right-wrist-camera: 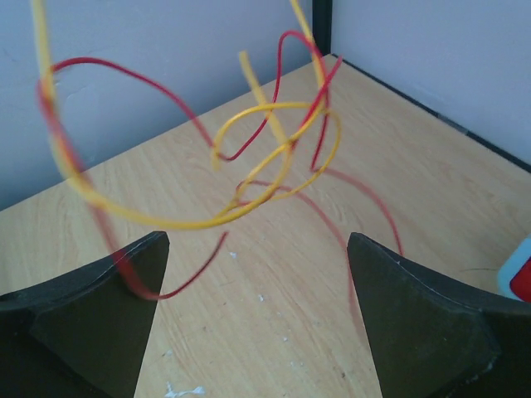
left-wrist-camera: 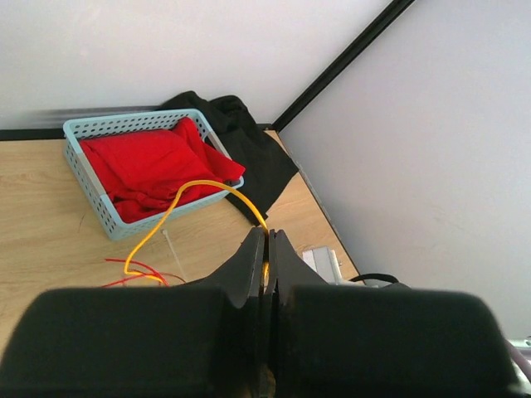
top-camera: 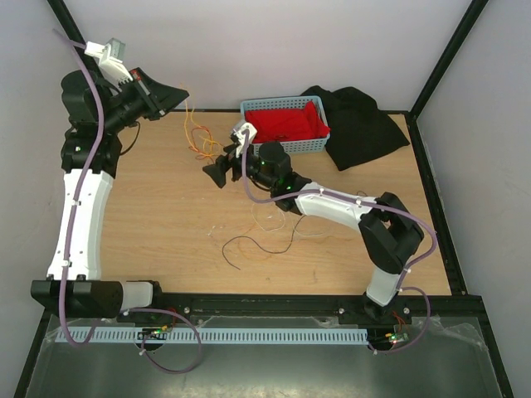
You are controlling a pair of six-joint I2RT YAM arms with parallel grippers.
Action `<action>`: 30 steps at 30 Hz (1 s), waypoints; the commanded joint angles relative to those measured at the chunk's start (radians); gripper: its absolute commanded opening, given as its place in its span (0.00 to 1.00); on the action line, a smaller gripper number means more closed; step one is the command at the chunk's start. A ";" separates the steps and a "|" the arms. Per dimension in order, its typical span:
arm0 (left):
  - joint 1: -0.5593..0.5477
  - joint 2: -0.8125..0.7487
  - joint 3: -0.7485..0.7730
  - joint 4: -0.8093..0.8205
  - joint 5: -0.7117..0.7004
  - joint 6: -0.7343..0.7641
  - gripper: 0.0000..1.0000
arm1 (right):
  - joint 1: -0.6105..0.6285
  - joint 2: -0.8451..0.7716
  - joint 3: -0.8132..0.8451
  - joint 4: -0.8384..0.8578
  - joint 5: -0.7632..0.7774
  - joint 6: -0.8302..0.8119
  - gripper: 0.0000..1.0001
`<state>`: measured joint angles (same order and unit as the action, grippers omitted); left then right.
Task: Zip-tie the wires
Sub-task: Untie the cable at the center of the board.
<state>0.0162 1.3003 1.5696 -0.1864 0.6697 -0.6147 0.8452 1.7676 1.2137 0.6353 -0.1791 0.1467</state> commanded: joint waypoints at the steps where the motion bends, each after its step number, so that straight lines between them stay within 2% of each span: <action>1: -0.004 -0.045 0.024 0.024 0.013 -0.013 0.00 | 0.000 0.025 0.046 0.006 0.029 -0.047 1.00; 3: -0.005 -0.049 0.023 0.024 0.009 -0.013 0.00 | 0.000 0.031 0.048 0.020 -0.003 -0.038 0.91; 8: -0.003 -0.034 0.049 0.015 -0.010 0.006 0.00 | -0.001 0.029 0.018 0.048 -0.037 -0.012 0.31; 11: 0.010 -0.010 0.096 0.003 -0.010 0.011 0.00 | 0.001 0.023 -0.021 0.060 -0.029 0.000 0.00; 13: 0.030 0.004 0.132 0.003 -0.016 0.011 0.00 | 0.000 0.023 -0.046 0.059 -0.022 0.005 0.00; 20: 0.222 0.072 0.370 -0.009 -0.035 -0.032 0.00 | -0.003 0.083 -0.096 0.046 0.016 0.039 0.00; 25: 0.286 0.120 0.522 0.002 -0.041 -0.086 0.00 | -0.010 0.207 0.006 -0.066 0.015 0.085 0.00; 30: 0.303 0.184 0.662 0.034 -0.054 -0.153 0.00 | -0.014 0.316 0.104 -0.122 0.020 0.125 0.00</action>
<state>0.3088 1.4403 2.1410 -0.2047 0.6243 -0.7033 0.8368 2.0365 1.2427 0.5686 -0.1688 0.2237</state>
